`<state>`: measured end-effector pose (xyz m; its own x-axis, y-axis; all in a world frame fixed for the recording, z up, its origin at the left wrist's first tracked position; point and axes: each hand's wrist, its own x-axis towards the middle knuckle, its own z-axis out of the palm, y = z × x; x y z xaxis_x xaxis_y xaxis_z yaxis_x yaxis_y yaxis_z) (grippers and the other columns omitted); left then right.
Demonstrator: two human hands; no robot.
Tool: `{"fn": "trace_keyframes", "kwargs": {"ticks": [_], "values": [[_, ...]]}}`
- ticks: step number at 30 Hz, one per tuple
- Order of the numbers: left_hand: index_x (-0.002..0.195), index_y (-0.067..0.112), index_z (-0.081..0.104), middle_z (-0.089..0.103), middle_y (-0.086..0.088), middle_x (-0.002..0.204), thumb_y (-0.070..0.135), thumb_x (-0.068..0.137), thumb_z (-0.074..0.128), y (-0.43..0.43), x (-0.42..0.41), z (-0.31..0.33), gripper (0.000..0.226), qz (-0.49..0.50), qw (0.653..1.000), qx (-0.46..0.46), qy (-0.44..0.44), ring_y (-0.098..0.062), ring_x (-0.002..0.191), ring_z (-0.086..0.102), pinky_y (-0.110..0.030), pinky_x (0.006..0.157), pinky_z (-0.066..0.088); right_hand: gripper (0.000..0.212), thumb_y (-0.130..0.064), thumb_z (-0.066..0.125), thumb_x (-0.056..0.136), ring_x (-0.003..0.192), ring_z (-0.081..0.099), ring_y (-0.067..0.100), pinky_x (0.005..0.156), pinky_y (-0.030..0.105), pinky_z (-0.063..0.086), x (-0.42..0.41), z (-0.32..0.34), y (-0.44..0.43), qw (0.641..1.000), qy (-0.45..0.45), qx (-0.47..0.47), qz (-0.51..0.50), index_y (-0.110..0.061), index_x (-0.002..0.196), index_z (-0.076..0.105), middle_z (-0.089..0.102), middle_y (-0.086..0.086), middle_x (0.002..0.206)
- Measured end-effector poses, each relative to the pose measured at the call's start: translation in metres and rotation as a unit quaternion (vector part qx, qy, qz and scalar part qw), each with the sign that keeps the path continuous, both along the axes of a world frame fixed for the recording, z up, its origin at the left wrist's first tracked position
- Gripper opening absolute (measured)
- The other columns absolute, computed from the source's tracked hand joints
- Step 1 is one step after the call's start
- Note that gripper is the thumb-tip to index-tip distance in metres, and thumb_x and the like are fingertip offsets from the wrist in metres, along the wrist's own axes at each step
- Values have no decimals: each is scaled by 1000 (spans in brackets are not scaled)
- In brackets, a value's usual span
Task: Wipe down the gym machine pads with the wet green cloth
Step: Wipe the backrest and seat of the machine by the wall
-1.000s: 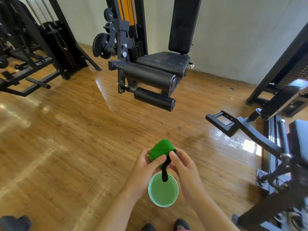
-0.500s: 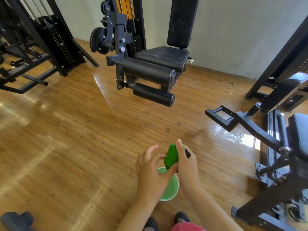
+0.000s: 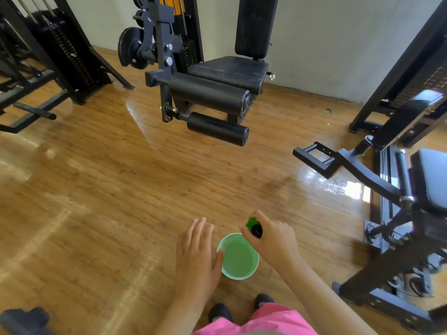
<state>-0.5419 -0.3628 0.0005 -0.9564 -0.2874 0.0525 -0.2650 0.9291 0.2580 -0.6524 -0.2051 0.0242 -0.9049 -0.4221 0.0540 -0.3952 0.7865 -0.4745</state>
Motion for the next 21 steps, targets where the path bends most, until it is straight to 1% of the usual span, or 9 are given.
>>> {"fn": "trace_keyframes", "kwargs": {"ticks": [3, 6, 8, 9, 11, 13, 17, 19, 21], "values": [[142, 14, 41, 35, -3, 152, 48, 90, 46, -3, 3, -5, 62, -8, 1000, -12, -10, -22, 143, 27, -39, 115, 16, 38, -61, 50, 84, 41, 51, 14, 39, 15, 19, 7, -10, -6, 999, 40, -2, 17, -24, 81, 58, 55, -10, 52], [143, 12, 39, 35, -5, 153, 46, 91, 47, -14, -2, -7, 63, -16, 1000, -20, 10, -22, 143, 26, -38, 117, 11, 39, -61, 45, 81, 37, 43, 9, 41, 8, 9, 9, -13, -9, 998, 65, -11, -2, -24, 73, 53, 53, -12, 51], [143, 12, 38, 35, -6, 152, 46, 91, 45, -19, -7, -9, 62, -18, 999, -24, 12, -22, 143, 26, -39, 117, 11, 41, -62, 44, 81, 40, 42, 9, 40, 11, 13, 7, -17, -8, 998, 63, -13, -8, -23, 73, 52, 55, -11, 54], [143, 12, 38, 35, -6, 153, 46, 91, 44, -19, -10, -10, 62, -20, 999, -24, 11, -22, 143, 25, -39, 117, 11, 43, -64, 42, 81, 42, 46, 11, 38, 15, 17, 6, -20, -6, 998, 58, -13, -8, -23, 74, 53, 57, -10, 56], [144, 12, 36, 33, -5, 153, 46, 92, 45, -17, -15, -10, 63, -25, 999, -24, 8, -21, 144, 24, -38, 118, 9, 48, -67, 36, 80, 51, 56, 16, 42, 23, 30, 2, -24, -1, 999, 40, -3, -1, -23, 79, 54, 62, -9, 63], [146, 12, 35, 33, -4, 154, 48, 92, 45, -13, -21, -12, 65, -31, 999, -25, 3, -20, 144, 23, -39, 119, 9, 51, -69, 33, 80, 56, 59, 17, 45, 25, 37, -5, -27, 5, 999, 31, 8, 3, -24, 82, 55, 65, -9, 68], [146, 11, 34, 35, -4, 153, 48, 92, 45, 3, -43, -17, 67, -40, 999, -29, -6, -20, 144, 25, -43, 116, 16, 39, -63, 46, 80, 44, 54, 13, 38, 22, 31, -32, -31, 23, 998, 65, 3, -10, -26, 77, 56, 60, -10, 58], [147, 11, 33, 35, -4, 153, 49, 92, 43, 15, -61, -17, 67, -35, 999, -35, -14, -20, 143, 26, -43, 116, 17, 33, -58, 56, 79, 45, 54, 15, 39, 22, 33, -50, -36, 36, 998, 60, -6, -23, -25, 78, 57, 60, -10, 57], [147, 11, 33, 36, -4, 152, 50, 92, 42, 30, -86, -18, 68, -36, 998, -45, -21, -21, 143, 27, -44, 115, 18, 32, -55, 61, 81, 50, 57, 18, 43, 26, 40, -72, -40, 49, 999, 25, -15, -24, -23, 81, 58, 62, -8, 62]]}}
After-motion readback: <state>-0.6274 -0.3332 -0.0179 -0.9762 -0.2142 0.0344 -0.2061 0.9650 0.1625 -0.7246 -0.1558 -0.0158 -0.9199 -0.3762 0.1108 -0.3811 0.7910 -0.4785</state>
